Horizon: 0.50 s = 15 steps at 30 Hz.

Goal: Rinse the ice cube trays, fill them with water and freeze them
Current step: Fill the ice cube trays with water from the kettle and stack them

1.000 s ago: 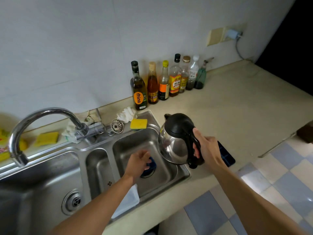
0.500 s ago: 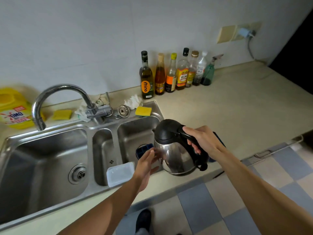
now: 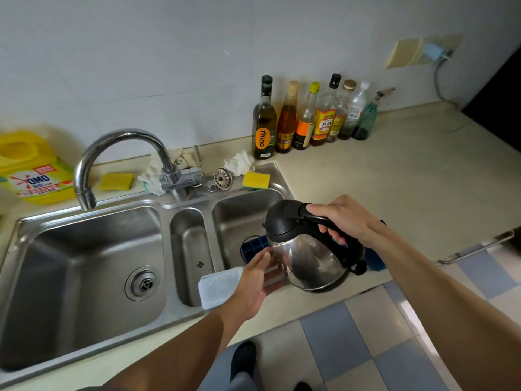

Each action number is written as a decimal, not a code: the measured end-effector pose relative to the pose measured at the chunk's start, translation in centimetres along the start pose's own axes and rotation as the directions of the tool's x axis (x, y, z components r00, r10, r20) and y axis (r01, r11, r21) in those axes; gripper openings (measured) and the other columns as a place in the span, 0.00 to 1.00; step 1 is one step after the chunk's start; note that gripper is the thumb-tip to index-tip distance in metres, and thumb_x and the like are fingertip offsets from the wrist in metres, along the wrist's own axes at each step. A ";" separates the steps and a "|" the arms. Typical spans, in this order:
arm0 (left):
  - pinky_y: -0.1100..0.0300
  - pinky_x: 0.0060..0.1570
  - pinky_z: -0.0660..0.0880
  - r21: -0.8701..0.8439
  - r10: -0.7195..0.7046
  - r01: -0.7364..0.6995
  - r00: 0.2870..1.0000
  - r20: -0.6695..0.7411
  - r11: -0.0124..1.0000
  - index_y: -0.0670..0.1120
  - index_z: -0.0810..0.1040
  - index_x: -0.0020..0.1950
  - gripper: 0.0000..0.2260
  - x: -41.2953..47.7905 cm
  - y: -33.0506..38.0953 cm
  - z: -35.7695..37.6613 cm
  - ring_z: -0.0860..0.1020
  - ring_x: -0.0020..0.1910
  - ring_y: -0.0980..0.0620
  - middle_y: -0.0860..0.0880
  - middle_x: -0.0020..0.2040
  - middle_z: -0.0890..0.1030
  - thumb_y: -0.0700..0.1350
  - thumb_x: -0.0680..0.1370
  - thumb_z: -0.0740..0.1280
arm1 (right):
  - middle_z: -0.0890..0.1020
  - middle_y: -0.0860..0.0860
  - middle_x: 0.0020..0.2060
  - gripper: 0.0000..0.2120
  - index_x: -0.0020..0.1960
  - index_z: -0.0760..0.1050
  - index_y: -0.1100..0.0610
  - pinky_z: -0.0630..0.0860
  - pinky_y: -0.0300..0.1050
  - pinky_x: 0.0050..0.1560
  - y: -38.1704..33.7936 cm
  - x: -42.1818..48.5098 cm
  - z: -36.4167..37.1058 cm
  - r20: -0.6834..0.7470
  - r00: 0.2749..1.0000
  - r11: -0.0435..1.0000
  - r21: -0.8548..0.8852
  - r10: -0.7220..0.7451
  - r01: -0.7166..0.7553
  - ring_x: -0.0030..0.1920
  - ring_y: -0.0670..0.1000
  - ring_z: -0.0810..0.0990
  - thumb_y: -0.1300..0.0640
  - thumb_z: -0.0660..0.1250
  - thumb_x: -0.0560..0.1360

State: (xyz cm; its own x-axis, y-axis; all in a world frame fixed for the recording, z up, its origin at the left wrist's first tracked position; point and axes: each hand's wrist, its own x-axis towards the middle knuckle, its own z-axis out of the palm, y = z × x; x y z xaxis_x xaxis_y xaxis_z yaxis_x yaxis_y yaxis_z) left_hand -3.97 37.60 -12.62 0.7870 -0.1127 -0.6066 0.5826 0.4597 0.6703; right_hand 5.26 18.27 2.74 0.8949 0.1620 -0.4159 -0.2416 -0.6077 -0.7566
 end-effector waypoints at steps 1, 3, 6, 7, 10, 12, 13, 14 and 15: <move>0.40 0.64 0.76 -0.013 -0.006 0.006 1.000 0.005 1.000 0.49 0.80 0.66 0.14 0.2 0.1 -0.3 0.82 0.60 0.40 0.42 0.60 0.84 0.48 0.86 0.57 | 0.77 0.55 0.24 0.25 0.34 0.81 0.61 0.74 0.45 0.33 -0.3 0.2 0.1 0.007 1.000 1.000 -0.008 0.002 -0.002 0.24 0.52 0.73 0.40 0.68 0.76; 0.38 0.65 0.75 -0.037 -0.018 0.018 1.000 0.009 0.999 0.49 0.80 0.65 0.14 0.5 0.2 -0.7 0.82 0.60 0.40 0.41 0.60 0.84 0.48 0.86 0.58 | 0.77 0.55 0.24 0.25 0.34 0.81 0.61 0.73 0.46 0.34 -1.0 0.6 0.4 0.017 1.000 1.000 -0.023 0.008 -0.007 0.24 0.52 0.73 0.40 0.68 0.77; 0.38 0.64 0.76 -0.058 -0.039 0.039 0.999 0.009 0.998 0.49 0.82 0.64 0.15 0.8 0.4 -1.0 0.83 0.58 0.40 0.41 0.59 0.84 0.49 0.86 0.57 | 0.76 0.55 0.24 0.26 0.34 0.81 0.62 0.73 0.45 0.34 -1.6 1.2 0.7 0.023 1.000 0.999 -0.047 0.014 -0.013 0.24 0.53 0.73 0.40 0.68 0.76; 0.39 0.63 0.77 -0.061 -0.044 0.045 0.999 0.013 0.997 0.49 0.82 0.63 0.15 0.8 0.5 -1.0 0.84 0.58 0.41 0.41 0.58 0.85 0.49 0.86 0.57 | 0.76 0.55 0.24 0.26 0.34 0.81 0.62 0.73 0.45 0.34 -1.8 1.3 0.7 0.025 1.000 0.998 -0.055 0.017 -0.016 0.24 0.52 0.73 0.40 0.68 0.76; 0.42 0.60 0.79 -0.068 -0.057 0.058 0.998 0.020 0.996 0.50 0.83 0.61 0.15 0.9 0.5 -1.3 0.84 0.56 0.43 0.43 0.58 0.85 0.49 0.86 0.58 | 0.76 0.54 0.23 0.26 0.34 0.81 0.61 0.73 0.43 0.32 -2.3 1.8 1.0 0.028 0.999 0.996 -0.080 0.032 -0.030 0.23 0.51 0.73 0.39 0.68 0.76; 0.44 0.59 0.80 -0.078 -0.066 0.068 0.998 0.021 0.995 0.50 0.83 0.61 0.14 0.9 0.5 -1.4 0.84 0.57 0.42 0.42 0.58 0.85 0.50 0.86 0.58 | 0.77 0.53 0.24 0.26 0.35 0.81 0.61 0.73 0.42 0.30 -2.5 2.0 1.1 0.029 0.998 0.995 -0.093 0.050 -0.047 0.24 0.51 0.73 0.39 0.68 0.77; 0.44 0.59 0.80 -0.084 -0.071 0.073 0.997 0.024 0.994 0.50 0.83 0.61 0.14 0.9 0.4 -1.4 0.84 0.57 0.42 0.42 0.58 0.85 0.50 0.86 0.59 | 0.77 0.53 0.24 0.26 0.35 0.81 0.61 0.73 0.42 0.30 -2.6 2.2 1.2 0.032 0.998 0.993 -0.100 0.058 -0.055 0.24 0.50 0.73 0.38 0.68 0.77; 0.44 0.58 0.80 -0.091 -0.077 0.079 0.997 0.028 0.993 0.49 0.84 0.61 0.14 0.9 0.4 -1.5 0.84 0.57 0.42 0.41 0.58 0.85 0.50 0.86 0.59 | 0.77 0.52 0.24 0.26 0.35 0.82 0.60 0.72 0.42 0.30 -2.7 2.3 1.3 0.035 0.997 0.992 -0.107 0.065 -0.061 0.24 0.50 0.73 0.38 0.68 0.77; 0.45 0.57 0.80 -0.098 -0.083 0.085 0.996 0.029 0.992 0.49 0.84 0.60 0.14 0.9 0.3 -1.5 0.84 0.57 0.42 0.41 0.58 0.85 0.50 0.86 0.59 | 0.76 0.52 0.24 0.26 0.36 0.82 0.60 0.72 0.42 0.30 -2.8 2.4 1.4 0.038 0.997 0.991 -0.114 0.069 -0.065 0.24 0.50 0.73 0.38 0.68 0.77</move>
State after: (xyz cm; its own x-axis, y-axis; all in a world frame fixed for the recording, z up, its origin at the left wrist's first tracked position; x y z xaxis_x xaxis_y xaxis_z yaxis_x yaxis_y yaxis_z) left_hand -3.39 38.97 -13.59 0.7418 -0.1761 -0.6471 0.6247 0.5322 0.5713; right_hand 7.57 21.43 3.20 0.8613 0.1487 -0.4859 -0.2547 -0.7012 -0.6660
